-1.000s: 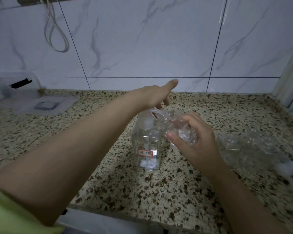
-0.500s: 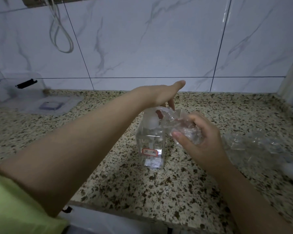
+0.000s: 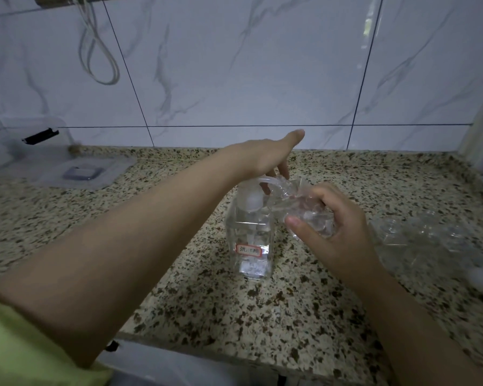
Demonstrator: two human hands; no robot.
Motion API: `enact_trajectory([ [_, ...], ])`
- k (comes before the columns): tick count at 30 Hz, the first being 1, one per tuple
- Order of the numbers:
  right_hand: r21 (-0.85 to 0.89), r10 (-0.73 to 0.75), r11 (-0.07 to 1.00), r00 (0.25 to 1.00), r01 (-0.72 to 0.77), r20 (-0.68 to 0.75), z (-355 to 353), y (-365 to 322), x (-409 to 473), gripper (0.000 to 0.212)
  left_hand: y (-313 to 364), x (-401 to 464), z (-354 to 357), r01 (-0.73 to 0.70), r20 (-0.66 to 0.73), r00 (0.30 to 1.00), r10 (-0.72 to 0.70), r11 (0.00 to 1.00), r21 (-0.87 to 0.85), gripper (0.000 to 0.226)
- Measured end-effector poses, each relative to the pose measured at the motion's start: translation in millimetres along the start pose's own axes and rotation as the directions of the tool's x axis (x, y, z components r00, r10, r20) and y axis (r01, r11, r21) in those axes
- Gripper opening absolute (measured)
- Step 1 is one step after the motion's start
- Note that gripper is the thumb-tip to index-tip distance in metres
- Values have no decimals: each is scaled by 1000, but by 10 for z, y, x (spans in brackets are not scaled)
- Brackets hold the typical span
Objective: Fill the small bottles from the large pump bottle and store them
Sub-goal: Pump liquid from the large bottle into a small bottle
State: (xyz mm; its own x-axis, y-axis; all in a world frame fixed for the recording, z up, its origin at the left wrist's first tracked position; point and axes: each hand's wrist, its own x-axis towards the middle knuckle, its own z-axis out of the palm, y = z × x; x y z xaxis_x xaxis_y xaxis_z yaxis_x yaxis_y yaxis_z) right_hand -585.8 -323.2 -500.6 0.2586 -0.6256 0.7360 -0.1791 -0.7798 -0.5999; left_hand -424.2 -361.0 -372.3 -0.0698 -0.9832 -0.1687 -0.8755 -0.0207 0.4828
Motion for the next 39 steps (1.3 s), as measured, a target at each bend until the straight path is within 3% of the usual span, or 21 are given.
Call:
enact_trajectory([
  [7,-4,12,1000,1000,-12,17,-5,7,5,16,43,27,15,-18,17,1000,18,999,37,88],
  [11,29,14,999,1000,-14,19,-3,-27,18,15,59,0,-71,-58,-17,998,58,997,-44,84],
  [26,13,61,998,997,-62,54,2,-29,1,23,-1,31,-8,-13,21,1000,13,1000,-13,85],
  [30,15,49,999,996,-50,71,-3,-29,4,15,-19,57,3,-11,-14,1000,11,1000,-12,84],
  [34,32,13,999,998,-15,60,-8,-41,8,20,6,72,4,-1,-1,1000,1,1000,17,86],
  [39,39,2,999,999,-3,34,-6,-40,13,19,-12,40,-44,3,-12,1000,-4,997,-82,83],
])
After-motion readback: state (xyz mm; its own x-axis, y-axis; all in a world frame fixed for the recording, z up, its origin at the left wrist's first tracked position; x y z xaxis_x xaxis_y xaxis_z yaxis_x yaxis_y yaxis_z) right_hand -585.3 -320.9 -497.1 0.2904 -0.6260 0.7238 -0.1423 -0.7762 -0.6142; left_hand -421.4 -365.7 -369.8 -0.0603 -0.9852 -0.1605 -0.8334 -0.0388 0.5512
